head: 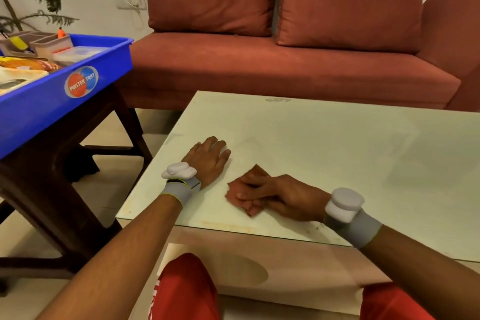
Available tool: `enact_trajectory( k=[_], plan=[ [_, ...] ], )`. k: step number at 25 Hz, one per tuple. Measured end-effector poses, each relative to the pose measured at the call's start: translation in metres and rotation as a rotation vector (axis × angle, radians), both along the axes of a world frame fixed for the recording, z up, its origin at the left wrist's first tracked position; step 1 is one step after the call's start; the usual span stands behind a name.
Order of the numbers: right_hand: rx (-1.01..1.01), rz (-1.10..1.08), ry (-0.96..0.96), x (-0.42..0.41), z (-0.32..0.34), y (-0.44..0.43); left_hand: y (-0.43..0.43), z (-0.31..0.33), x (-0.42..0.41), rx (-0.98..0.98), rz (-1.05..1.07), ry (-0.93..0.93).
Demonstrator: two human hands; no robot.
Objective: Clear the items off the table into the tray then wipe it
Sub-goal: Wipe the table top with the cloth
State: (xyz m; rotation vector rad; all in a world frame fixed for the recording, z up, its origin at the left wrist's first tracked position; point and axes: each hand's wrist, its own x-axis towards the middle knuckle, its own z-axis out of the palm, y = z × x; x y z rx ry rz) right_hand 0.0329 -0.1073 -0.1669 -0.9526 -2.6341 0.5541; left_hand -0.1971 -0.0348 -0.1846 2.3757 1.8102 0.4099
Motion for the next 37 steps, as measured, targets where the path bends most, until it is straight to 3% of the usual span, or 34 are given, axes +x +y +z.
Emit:
enact_trajectory(
  k=[2, 4, 8, 12, 14, 17, 21, 23, 26, 28, 30, 33, 37],
  plan=[
    [0.026, 0.056, -0.059, 0.035, 0.011, 0.002, 0.001, 0.001, 0.0, 0.0, -0.004, 0.016],
    [0.046, -0.061, -0.099, 0.054, 0.02, 0.032, 0.001, 0.001, 0.001, 0.021, -0.009, 0.023],
    [0.036, -0.234, 0.007, 0.001, 0.014, 0.081, 0.002, -0.002, 0.001, 0.023, -0.005, 0.024],
    [0.052, 0.068, 0.053, -0.005, -0.002, 0.024, 0.006, -0.005, -0.002, 0.025, -0.014, 0.01],
    [0.062, 0.071, -0.012, 0.029, 0.007, 0.028, 0.008, -0.006, -0.003, 0.01, -0.007, 0.022],
    [-0.021, -0.129, 0.054, 0.064, 0.01, 0.073, 0.009, -0.008, -0.002, 0.032, -0.005, 0.05],
    [0.052, -0.361, 0.057, -0.003, 0.006, 0.134, 0.006, -0.008, -0.001, 0.033, 0.002, 0.011],
    [0.037, -0.23, 0.086, -0.024, 0.002, 0.118, 0.007, -0.008, -0.002, 0.065, -0.01, 0.003],
    [0.018, 0.056, 0.001, 0.011, 0.001, 0.082, 0.007, -0.012, -0.003, 0.077, -0.021, 0.019],
    [-0.055, 0.038, -0.016, 0.053, 0.007, 0.087, 0.01, -0.013, -0.002, 0.065, -0.016, 0.032],
    [0.017, -0.148, -0.037, 0.069, 0.013, 0.121, 0.011, -0.012, -0.002, 0.07, -0.013, 0.042],
    [0.048, -0.36, -0.024, 0.027, 0.011, 0.168, 0.009, -0.011, -0.001, 0.065, -0.021, 0.048],
    [0.071, -0.068, -0.027, -0.023, 0.0, 0.118, 0.012, -0.009, -0.005, 0.116, -0.074, -0.036]
  ],
)
